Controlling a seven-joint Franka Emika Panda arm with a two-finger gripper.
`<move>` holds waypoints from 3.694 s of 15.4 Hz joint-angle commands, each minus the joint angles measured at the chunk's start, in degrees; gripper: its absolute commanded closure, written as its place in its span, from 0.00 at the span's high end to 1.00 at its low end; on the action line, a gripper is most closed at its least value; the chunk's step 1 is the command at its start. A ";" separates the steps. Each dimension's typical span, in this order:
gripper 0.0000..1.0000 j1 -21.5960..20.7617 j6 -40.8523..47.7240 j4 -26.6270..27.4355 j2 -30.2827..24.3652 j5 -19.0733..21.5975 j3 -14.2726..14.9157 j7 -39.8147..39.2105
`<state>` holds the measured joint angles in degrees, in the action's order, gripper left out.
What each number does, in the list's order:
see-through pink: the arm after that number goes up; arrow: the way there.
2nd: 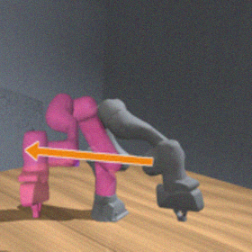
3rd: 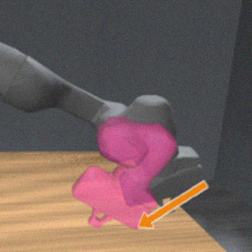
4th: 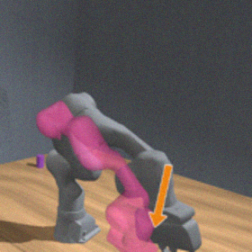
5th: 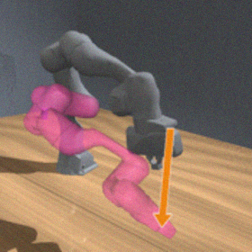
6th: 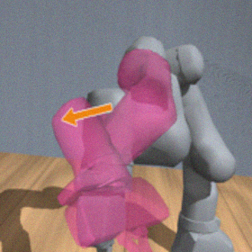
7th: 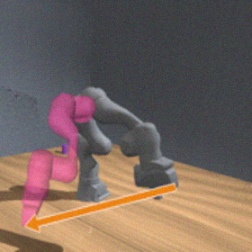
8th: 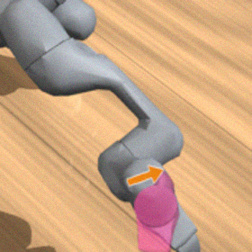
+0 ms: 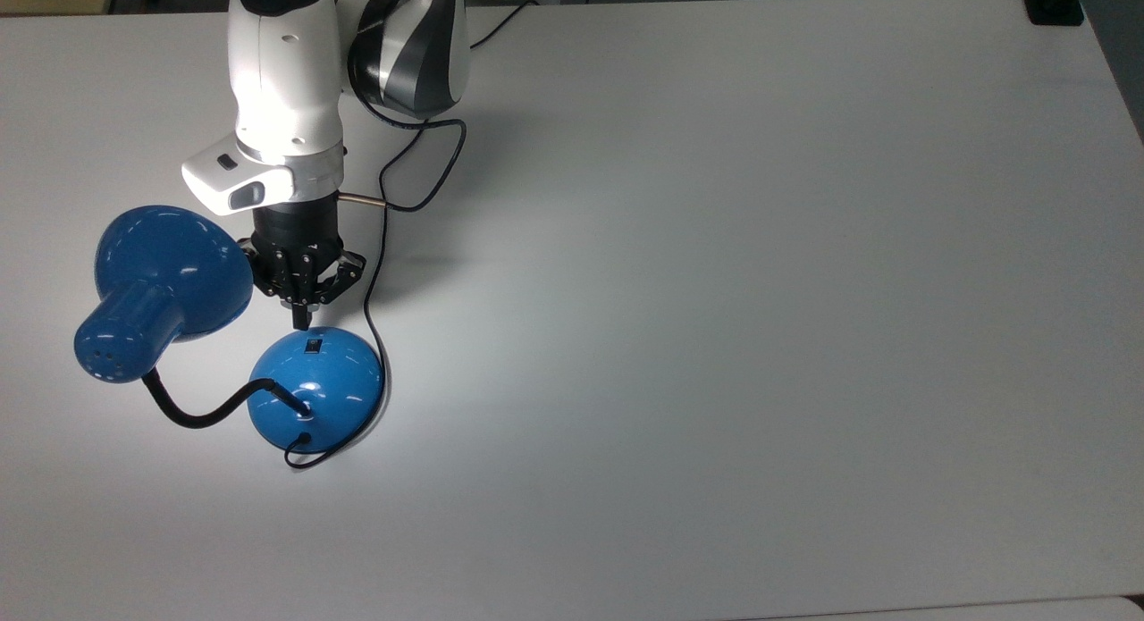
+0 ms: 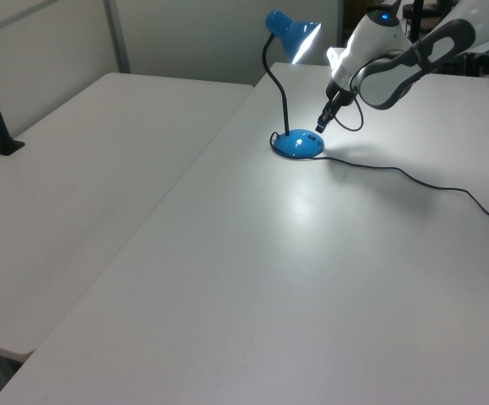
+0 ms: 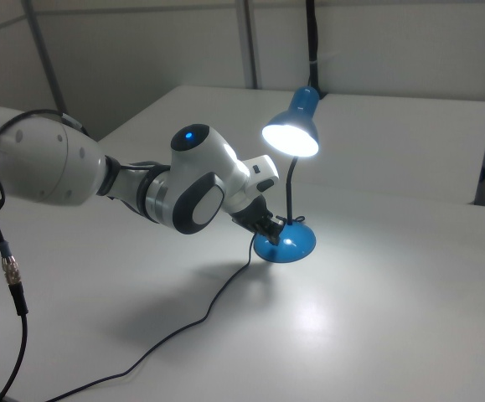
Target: Turn off the lamp
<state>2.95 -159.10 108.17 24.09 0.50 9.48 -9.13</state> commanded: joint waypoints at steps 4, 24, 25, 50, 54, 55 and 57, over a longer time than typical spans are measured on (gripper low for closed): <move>0.00 1.97 -1.30 -2.08 1.84 -0.15 -2.19 -1.85; 0.00 2.94 -2.71 -2.08 4.83 -0.50 -3.86 -3.17; 0.00 3.81 -2.62 -1.91 5.00 -0.50 -4.29 -3.17; 0.96 -11.12 63.54 -13.32 -22.07 -3.40 -5.18 4.38; 1.00 -10.77 65.05 -14.57 -21.98 -3.40 -4.92 4.65; 1.00 -10.77 65.14 -14.57 -22.07 -3.48 -4.91 5.35; 1.00 -11.03 64.62 -14.74 -21.98 -3.66 -4.91 7.19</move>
<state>-7.44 -95.50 94.23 2.07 -2.09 4.30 -5.01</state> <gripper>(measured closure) 0.101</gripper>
